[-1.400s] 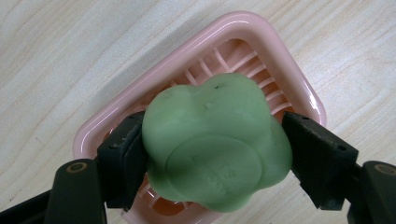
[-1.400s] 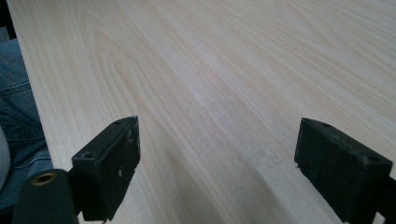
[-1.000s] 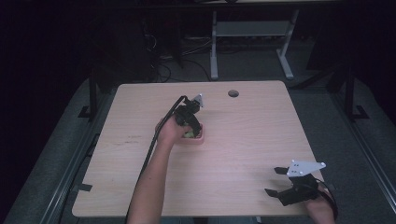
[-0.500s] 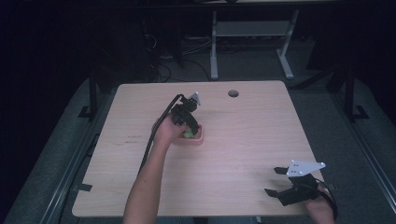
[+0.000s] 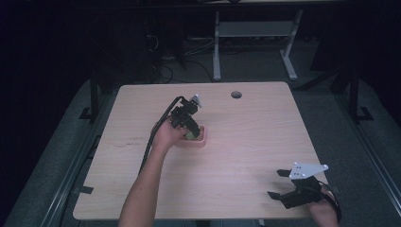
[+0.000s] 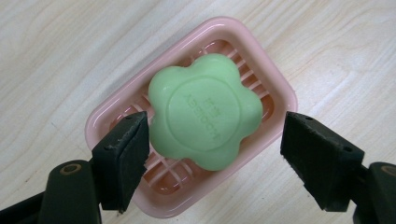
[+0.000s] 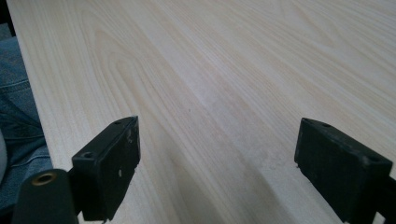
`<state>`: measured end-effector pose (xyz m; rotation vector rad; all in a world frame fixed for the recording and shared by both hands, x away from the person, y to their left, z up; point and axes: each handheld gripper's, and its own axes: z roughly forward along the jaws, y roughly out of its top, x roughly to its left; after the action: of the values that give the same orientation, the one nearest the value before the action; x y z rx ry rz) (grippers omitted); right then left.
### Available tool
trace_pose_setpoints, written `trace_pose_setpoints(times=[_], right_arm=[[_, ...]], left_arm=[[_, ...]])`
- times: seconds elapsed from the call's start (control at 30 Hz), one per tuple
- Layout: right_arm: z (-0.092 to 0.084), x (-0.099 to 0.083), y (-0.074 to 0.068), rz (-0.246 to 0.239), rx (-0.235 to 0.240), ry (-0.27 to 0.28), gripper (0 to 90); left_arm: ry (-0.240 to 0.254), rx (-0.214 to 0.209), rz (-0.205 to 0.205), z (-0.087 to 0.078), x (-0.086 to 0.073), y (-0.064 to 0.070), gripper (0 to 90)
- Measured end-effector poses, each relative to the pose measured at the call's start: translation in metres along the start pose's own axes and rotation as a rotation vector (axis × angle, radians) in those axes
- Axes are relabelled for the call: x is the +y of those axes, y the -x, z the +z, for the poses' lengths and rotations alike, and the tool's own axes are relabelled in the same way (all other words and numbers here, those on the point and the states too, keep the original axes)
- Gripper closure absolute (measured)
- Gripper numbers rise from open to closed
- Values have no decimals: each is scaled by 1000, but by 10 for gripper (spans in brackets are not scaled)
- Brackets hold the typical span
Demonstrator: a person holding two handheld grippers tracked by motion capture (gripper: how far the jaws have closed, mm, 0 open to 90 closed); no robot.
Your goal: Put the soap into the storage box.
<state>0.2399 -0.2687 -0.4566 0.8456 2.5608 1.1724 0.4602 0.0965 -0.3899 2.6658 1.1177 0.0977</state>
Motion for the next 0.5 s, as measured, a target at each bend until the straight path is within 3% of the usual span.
trace_pose_setpoints(times=[0.17,0.5], right_arm=[[0,0,0,25,3,0,138],[1,0,0,12,2,-7,138]], left_arm=[[4,-4,17,-1,-3,4,237],[22,-11,23,-7,-12,5,234]])
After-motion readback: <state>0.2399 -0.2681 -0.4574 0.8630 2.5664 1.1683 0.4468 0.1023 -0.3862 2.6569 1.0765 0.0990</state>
